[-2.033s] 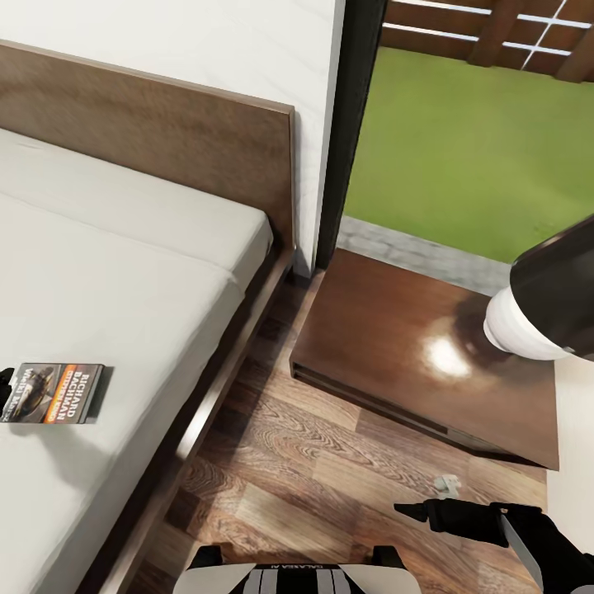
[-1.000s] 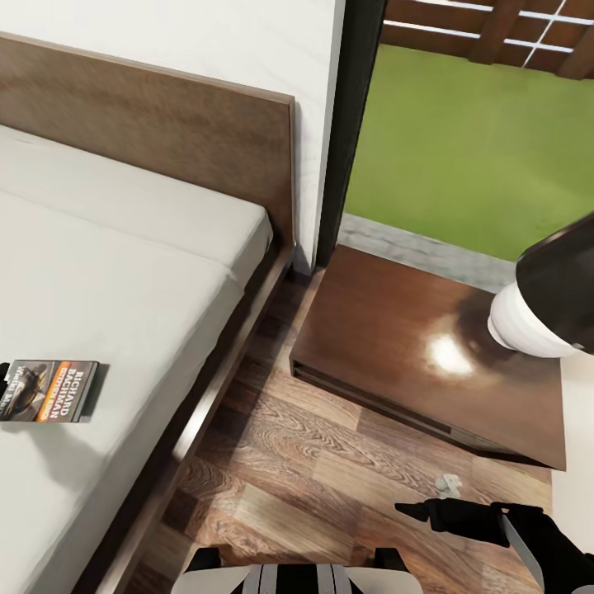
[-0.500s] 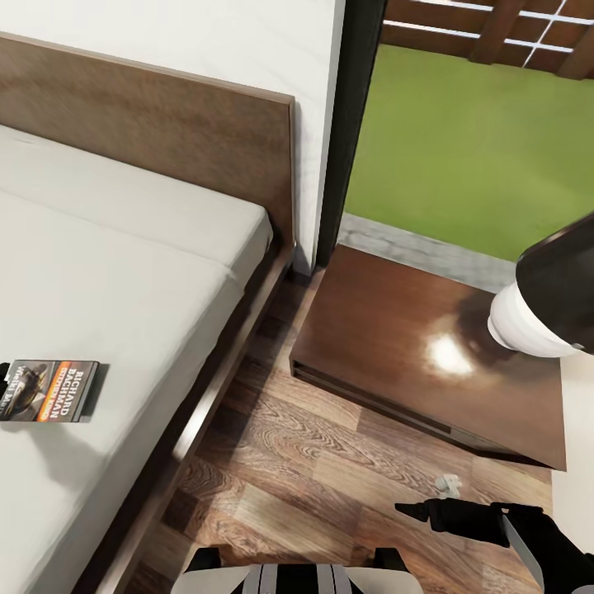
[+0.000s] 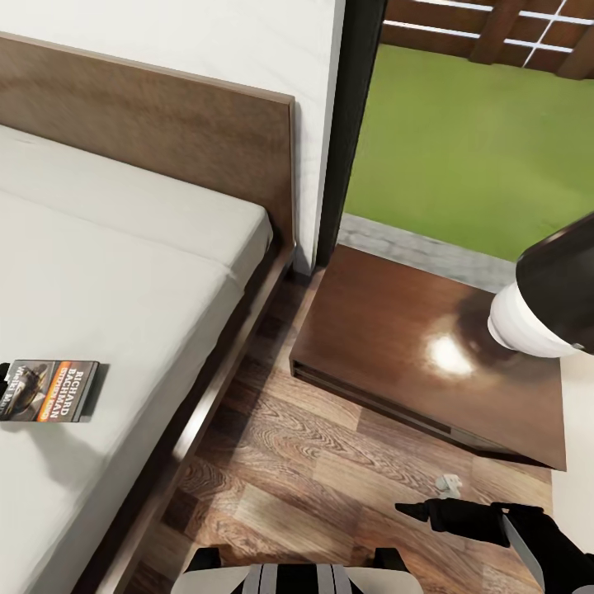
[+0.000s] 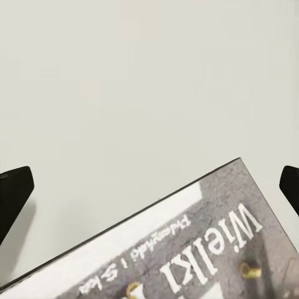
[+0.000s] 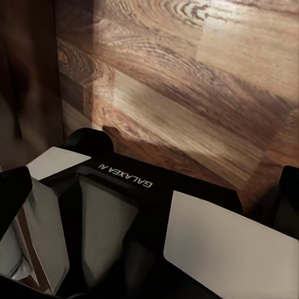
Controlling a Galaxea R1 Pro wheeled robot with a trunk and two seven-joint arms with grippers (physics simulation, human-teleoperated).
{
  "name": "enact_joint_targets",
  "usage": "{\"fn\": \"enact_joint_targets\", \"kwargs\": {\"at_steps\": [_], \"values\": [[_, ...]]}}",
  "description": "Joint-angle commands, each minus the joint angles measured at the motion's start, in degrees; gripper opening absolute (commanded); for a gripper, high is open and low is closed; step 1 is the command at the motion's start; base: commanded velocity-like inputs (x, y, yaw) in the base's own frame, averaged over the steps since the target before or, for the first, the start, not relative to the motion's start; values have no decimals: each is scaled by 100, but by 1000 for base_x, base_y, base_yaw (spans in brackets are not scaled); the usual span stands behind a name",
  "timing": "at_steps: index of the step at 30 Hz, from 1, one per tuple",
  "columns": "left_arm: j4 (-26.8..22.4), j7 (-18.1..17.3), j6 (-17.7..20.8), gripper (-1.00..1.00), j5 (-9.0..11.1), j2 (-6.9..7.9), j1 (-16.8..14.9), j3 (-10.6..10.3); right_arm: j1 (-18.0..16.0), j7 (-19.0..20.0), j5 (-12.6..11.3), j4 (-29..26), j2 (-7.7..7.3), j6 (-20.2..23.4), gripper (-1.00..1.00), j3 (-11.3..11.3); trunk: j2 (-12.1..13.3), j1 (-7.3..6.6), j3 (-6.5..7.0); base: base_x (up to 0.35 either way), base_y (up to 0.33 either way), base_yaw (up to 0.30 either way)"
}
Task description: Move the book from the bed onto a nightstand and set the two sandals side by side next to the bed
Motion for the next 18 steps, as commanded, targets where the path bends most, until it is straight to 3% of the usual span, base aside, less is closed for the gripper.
{"fn": "enact_joint_targets", "kwargs": {"at_steps": [1,18], "values": [[200,-15,84,100,69,-5,-3,13,-1,7,-36,0,-1,47,100,-4,-1,0,-3,0,0,0],[200,-22,90,100,70,-4,-3,13,-1,12,-29,0,-1,47,100,-4,-1,0,-3,0,0,-19]]}}
